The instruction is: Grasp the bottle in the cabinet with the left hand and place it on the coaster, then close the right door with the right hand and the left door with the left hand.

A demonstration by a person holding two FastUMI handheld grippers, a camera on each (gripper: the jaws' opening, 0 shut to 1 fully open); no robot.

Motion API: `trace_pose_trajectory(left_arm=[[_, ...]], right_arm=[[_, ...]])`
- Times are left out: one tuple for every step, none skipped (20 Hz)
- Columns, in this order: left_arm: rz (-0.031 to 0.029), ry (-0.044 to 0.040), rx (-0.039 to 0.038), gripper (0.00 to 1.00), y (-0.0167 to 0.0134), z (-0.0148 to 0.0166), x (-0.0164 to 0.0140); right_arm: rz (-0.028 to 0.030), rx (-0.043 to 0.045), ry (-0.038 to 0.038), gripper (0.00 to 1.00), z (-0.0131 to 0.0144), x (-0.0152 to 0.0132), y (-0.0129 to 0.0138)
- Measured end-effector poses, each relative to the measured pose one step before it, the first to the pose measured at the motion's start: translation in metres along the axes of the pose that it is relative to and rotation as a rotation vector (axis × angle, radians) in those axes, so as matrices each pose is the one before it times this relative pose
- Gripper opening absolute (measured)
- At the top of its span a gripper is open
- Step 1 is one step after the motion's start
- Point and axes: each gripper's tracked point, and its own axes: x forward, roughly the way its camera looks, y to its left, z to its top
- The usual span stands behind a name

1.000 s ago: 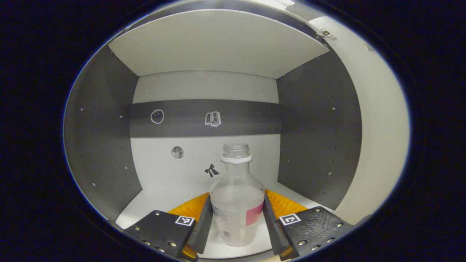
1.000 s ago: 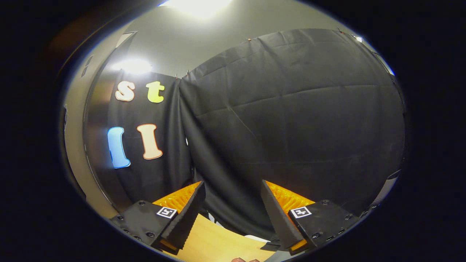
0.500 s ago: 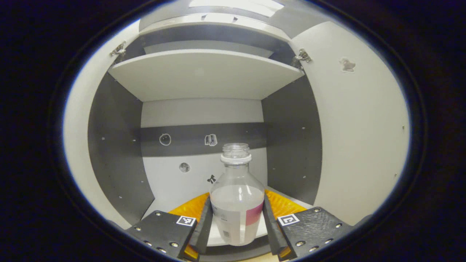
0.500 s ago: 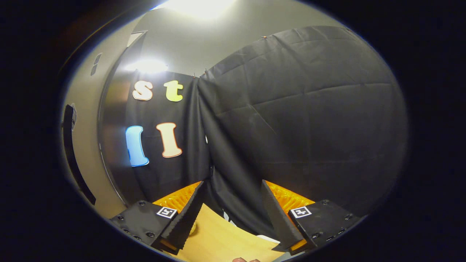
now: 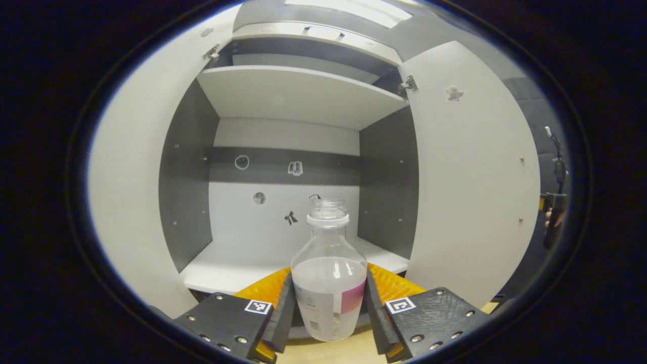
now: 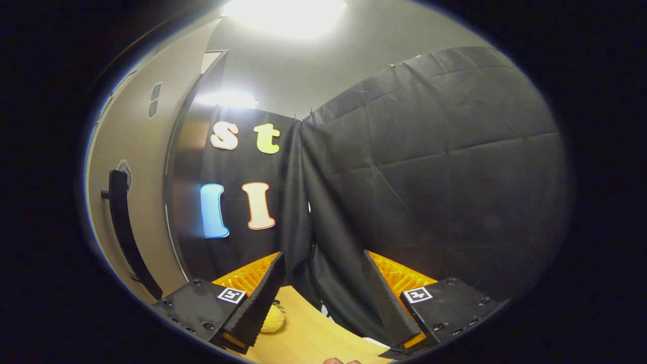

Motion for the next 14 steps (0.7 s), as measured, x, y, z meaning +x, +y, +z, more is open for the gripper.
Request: trace_pose_trajectory(left_arm=[[0.00403,0.01641,-0.01835,0.74,0.00131,-0.01737,-0.00635],[0.00302,0.0134,-0.02069,0.74,0.0015,-0.01678,-0.00539],[0.00698,0.0152,-0.02095,0.66,0.00238,-0.01593,-0.00385],[0.00722,0.01863,-0.01572,0.66,0.00244,-0.01658,-0.00509],[0.00914,0.01882,-0.01005,0.66,0.00206,-0.01761,-0.00444],[0.00881,0.02218,-0.00608,0.66,0.0029,-0.01546,-0.00247],[0.00615,0.02307,-0.00433,0.66,0.00219,-0.01867,-0.0016],[0.00327,0.01928,-0.00187,0.67,0.00222,-0.01579,0.00075],[-0.00048,0.01884,-0.00025,0.67,0.00119,-0.01562,-0.0017],[-0.0001,0.01931,-0.00377,0.67,-0.00011,-0.01394,-0.00243],[-0.0006,0.01535,-0.00481,0.67,-0.00138,-0.01306,-0.00234],[-0.00226,0.00975,-0.00341,0.67,-0.00159,-0.00977,-0.00139],[-0.00071,0.00727,0.00007,0.67,-0.00242,-0.01056,-0.00256],[0.00016,0.01094,-0.00286,0.67,-0.0008,-0.01023,-0.00068]], right_arm=[[0.00992,0.00092,0.00656,0.96,0.00017,-0.00307,0.00309],[0.00937,-0.002,0.0058,0.97,-0.00012,-0.00456,0.00188],[0.00674,-0.00747,0.00572,0.97,0.00041,-0.00367,0.00096],[0.00017,-0.00849,0.0031,0.96,-0.00025,-0.00294,-0.0004],[-0.00699,-0.00988,-0.00135,0.96,0.00208,-0.00498,-0.0025],[-0.00426,-0.00594,0.0005,0.96,0.00106,-0.00274,-0.0015],[-0.00304,-0.00443,0.00526,0.97,0.00039,-0.00304,-0.00071],[-0.00413,-0.00238,0.00275,0.96,0.00072,-0.00065,-0.00083],[-0.00462,0.00074,0.00163,0.97,0.00153,-0.00241,-0.0011],[-0.00106,0.00237,0.00167,0.95,0.00106,-0.00198,-0.00065],[-0.00245,0.00127,0.00184,0.95,0.00117,-0.00263,-0.00083],[-0.00385,0.00021,0.00248,0.96,0.00009,-0.00198,-0.00113],[-0.00275,-0.0001,0.00159,0.96,0.00109,-0.0029,-0.00096],[-0.00195,0.00015,0.00369,0.96,-0.00034,-0.00043,-0.00022]])
